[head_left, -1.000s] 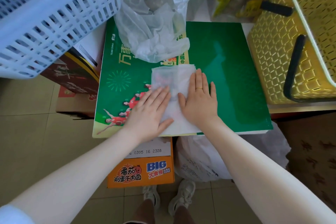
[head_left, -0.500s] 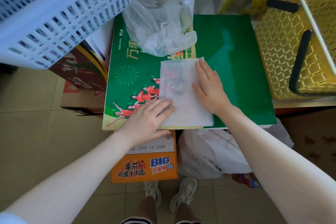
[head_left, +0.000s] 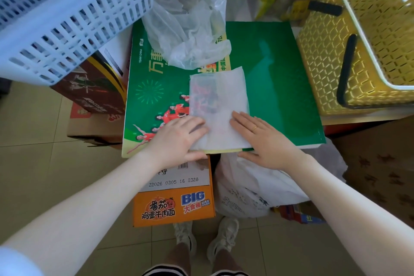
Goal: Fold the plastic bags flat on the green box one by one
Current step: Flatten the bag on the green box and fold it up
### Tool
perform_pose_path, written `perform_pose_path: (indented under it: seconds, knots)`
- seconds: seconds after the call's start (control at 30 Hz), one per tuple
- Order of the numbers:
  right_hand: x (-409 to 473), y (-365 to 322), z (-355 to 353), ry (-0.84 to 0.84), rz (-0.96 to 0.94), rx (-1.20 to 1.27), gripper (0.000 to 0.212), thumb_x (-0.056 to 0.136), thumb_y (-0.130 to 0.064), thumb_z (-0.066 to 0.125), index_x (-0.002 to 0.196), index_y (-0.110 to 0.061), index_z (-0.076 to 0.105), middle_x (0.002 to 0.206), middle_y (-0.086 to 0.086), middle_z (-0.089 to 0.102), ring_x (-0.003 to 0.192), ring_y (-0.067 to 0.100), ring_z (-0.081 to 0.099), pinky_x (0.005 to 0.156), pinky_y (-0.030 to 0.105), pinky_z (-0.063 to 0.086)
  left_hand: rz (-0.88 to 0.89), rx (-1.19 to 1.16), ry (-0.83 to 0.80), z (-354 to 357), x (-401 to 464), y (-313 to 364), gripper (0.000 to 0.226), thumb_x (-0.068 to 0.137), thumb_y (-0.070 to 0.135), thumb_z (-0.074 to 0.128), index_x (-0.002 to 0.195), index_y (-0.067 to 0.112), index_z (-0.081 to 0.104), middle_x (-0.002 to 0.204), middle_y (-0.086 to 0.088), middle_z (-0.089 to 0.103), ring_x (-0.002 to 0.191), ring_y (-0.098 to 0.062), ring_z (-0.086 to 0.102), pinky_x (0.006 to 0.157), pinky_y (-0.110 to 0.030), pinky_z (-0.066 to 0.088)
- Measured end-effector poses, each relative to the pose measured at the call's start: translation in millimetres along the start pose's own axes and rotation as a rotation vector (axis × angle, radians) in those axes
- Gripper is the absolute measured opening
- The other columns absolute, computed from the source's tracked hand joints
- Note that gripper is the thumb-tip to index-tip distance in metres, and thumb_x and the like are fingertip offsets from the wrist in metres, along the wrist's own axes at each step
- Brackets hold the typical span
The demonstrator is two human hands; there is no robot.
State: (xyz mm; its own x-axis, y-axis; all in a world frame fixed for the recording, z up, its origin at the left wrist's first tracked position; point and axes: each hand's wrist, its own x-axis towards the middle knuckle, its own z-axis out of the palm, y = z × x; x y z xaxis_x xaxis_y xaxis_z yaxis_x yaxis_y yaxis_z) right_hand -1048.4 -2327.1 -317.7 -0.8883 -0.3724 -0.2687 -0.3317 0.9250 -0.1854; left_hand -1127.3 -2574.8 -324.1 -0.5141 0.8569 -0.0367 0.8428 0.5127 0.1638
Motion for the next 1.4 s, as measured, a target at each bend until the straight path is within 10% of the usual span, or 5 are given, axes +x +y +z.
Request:
perform_pose_path:
  seconds: [0.5,0.67,0.9,1.27,1.4]
  knots:
    - [0.6,-1.8,-11.8,0.208,0.046,0.237,0.025,0.079,0.002,0.054,0.104,-0.002,0.057,0.138,0.011,0.050,0.124,0.029,0.051,0.094,0.037,0.045,-0.090,-0.070,0.058,-2.2,4.0,8.0,0.071,0.067,0.070,0.043,0.108,0.015,0.061,0.114,-0.003,0.058,0.104,-0.026,0.054,0.090,-0.038,0.041]
    - [-3.6,-14.0,-19.9,0.322,0.311,0.724,0.007,0.096,-0.011,0.046,0.091,-0.014,0.049,0.066,-0.006,0.052,0.053,0.006,0.045,0.053,0.027,0.030,-0.118,-0.434,0.230,0.9,-7.7,4.4,0.047,0.077,0.045,0.052,0.104,0.010,0.066,0.110,-0.001,0.064,0.102,-0.017,0.056,0.093,-0.033,0.041]
    - [2.7,-24.1,-24.3,0.310,0.469,0.879,0.026,0.098,-0.027,0.040,0.096,-0.001,0.043,0.079,0.008,0.049,0.069,0.021,0.044,0.060,0.035,0.030,-0.509,-0.762,0.291,-2.9,-15.0,26.5,0.042,0.087,0.039,0.050,0.069,0.001,0.055,0.052,-0.007,0.048,0.051,-0.013,0.042,0.048,-0.024,0.025]
    - [53.1,-29.4,-30.4,0.173,0.756,0.371,0.028,0.099,-0.030,0.026,0.081,-0.010,0.033,0.073,0.008,0.045,0.071,0.030,0.044,0.054,0.032,0.027,-0.731,-0.405,0.322,9.5,0.6,32.4,0.042,0.090,0.029,0.054,0.125,0.009,0.043,0.073,-0.003,0.063,0.076,-0.025,0.055,0.082,-0.040,0.038]
    - [63.8,-28.1,-29.8,0.137,0.807,0.336,0.027,0.099,-0.029,0.023,0.088,-0.010,0.037,0.092,0.017,0.057,0.076,0.031,0.045,0.063,0.033,0.032,-0.594,-0.087,0.316,2.9,9.3,35.2,0.053,0.079,0.015,0.059,0.128,0.005,0.041,0.118,-0.017,0.051,0.106,-0.034,0.049,0.090,-0.047,0.034]
